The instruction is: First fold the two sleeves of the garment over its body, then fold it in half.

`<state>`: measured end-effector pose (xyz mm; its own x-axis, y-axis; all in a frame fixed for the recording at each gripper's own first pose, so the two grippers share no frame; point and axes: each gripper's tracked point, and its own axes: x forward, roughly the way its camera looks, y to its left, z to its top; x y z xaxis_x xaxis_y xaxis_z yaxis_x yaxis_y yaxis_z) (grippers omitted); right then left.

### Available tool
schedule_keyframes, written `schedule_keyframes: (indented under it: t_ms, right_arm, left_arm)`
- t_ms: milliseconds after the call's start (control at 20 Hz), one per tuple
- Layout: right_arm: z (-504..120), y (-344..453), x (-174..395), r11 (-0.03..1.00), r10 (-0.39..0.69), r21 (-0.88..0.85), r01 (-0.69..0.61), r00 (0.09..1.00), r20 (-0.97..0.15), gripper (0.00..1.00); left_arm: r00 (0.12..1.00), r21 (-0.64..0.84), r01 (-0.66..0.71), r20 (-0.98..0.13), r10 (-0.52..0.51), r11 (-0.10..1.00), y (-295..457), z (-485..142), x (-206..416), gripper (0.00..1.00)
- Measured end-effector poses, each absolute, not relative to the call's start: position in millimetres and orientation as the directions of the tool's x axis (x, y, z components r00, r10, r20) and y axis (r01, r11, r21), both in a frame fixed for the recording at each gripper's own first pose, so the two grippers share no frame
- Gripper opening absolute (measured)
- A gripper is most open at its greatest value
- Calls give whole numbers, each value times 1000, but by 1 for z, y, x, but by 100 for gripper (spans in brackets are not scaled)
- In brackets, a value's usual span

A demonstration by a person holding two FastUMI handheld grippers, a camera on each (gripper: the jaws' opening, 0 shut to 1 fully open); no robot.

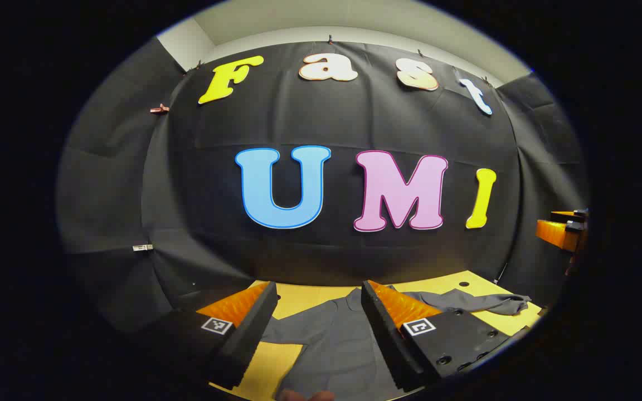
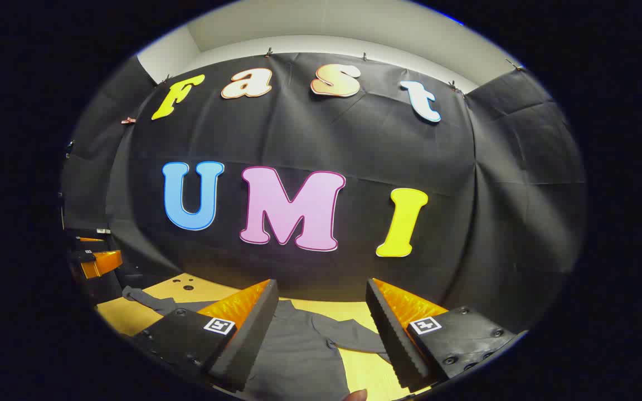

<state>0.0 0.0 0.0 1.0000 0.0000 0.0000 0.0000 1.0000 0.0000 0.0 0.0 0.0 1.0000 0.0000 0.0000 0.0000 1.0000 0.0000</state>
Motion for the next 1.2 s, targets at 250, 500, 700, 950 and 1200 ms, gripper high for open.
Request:
schedule_keyframes:
  t_ms: [250, 500, 700, 950, 1200]
  right_arm:
    - [2, -3, -4, 1000, -11, -7, 11, 1000, -3, 96]
    - [1, -2, -7, 1000, -9, -17, 9, 1000, -8, 96]
    - [0, -3, -9, 1000, -9, -25, 9, 1000, -11, 96]
    - [-6, -26, -4, 999, -41, -23, 40, 999, -34, 96]
    - [-45, -90, 16, 995, -90, -64, 81, 985, -146, 98]
  left_arm:
    - [1000, -3, 11, 3, -11, 1000, -3, 2, -4, 95]
    - [1000, 0, 18, 3, -18, 1000, -4, 0, -6, 95]
    - [1000, -1, 24, 1, -24, 1000, -8, -2, -5, 95]
    - [999, -1, 44, 5, -44, 999, -20, -1, 1, 95]
    - [998, -2, 53, -15, -53, 999, -43, -10, 16, 95]
